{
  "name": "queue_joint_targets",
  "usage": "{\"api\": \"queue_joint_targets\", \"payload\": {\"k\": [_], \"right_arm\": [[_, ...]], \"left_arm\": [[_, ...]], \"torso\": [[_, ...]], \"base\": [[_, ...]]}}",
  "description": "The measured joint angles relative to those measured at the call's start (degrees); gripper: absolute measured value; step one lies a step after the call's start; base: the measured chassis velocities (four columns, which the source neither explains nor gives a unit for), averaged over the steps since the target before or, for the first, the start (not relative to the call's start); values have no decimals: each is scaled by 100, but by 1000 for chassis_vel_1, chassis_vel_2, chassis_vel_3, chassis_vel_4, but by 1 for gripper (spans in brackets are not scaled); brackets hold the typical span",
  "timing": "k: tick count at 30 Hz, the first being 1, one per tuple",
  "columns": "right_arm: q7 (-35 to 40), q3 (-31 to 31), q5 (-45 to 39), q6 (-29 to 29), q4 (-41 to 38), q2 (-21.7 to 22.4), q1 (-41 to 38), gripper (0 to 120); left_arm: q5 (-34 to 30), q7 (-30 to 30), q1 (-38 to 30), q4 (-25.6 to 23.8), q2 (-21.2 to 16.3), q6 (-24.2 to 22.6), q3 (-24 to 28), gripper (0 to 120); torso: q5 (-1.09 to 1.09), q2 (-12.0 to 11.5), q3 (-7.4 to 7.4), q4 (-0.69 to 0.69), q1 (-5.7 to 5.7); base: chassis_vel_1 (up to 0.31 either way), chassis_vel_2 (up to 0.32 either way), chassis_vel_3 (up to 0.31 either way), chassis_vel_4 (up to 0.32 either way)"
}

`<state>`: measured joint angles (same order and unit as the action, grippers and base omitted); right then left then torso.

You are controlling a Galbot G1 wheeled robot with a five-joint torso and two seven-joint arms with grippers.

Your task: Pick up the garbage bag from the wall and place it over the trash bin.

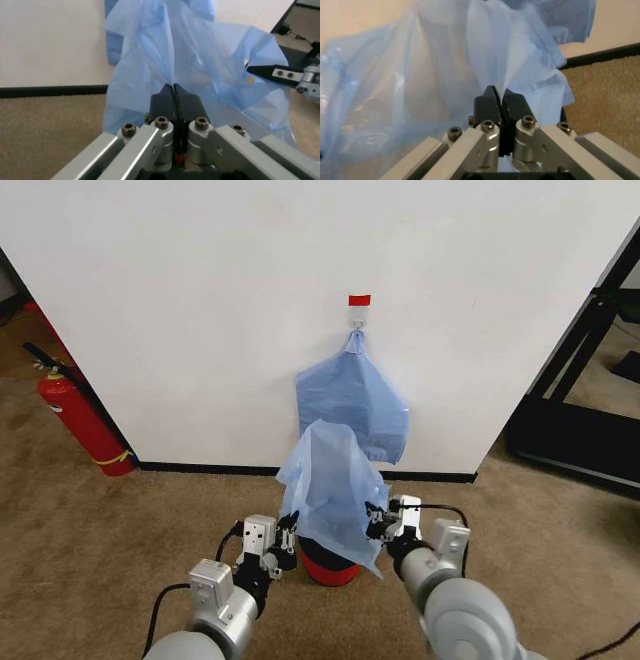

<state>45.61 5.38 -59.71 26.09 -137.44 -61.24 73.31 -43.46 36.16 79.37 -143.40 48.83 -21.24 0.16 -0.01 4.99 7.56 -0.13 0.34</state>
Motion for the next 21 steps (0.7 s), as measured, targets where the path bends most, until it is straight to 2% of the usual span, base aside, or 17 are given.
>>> {"api": "queue_joint_targets", "payload": {"k": [3, 5, 8, 11, 14, 18, 21], "right_arm": [[14, 8, -32, 1, 76, 23, -31, 0], [9, -59, 58, -5, 492, -76, -116, 0], [-12, -167, 333, -54, 1303, -361, -310, 0], [18, -201, 514, -96, 1731, -561, -405, 0], [56, -201, 579, -81, 1705, -501, -323, 0], [195, -141, 635, 56, 1428, -226, -7, 0], [266, -113, 646, 106, 1383, -163, 94, 0]], "left_arm": [[-107, 31, -152, 159, 83, -65, 116, 0], [-168, 71, -377, 583, 272, -85, 355, 0], [-250, 178, -688, 1382, 748, -76, 669, 0], [-206, 207, -782, 1808, 1086, 1, 765, 0], [-172, 222, -704, 1806, 1059, 29, 708, 0], [-39, 223, -324, 1528, 719, 105, 426, 0], [177, 176, -138, 1474, 617, 169, 349, 0]], "torso": [[1, 0, 0, 0, 0], [1, 0, 0, 0, 0], [1, -1, 1, 0, 1], [1, -1, 1, 0, 1], [1, -1, 1, 1, 1], [0, -1, 0, 0, 0], [2, -1, 0, 0, 0]], "base": [[0, 0, 0, 0], [0, 0, 0, 0], [0, 0, 0, 0], [0, 0, 0, 0], [0, 0, 0, 0], [0, 0, 0, 0], [0, 0, 0, 0]]}}
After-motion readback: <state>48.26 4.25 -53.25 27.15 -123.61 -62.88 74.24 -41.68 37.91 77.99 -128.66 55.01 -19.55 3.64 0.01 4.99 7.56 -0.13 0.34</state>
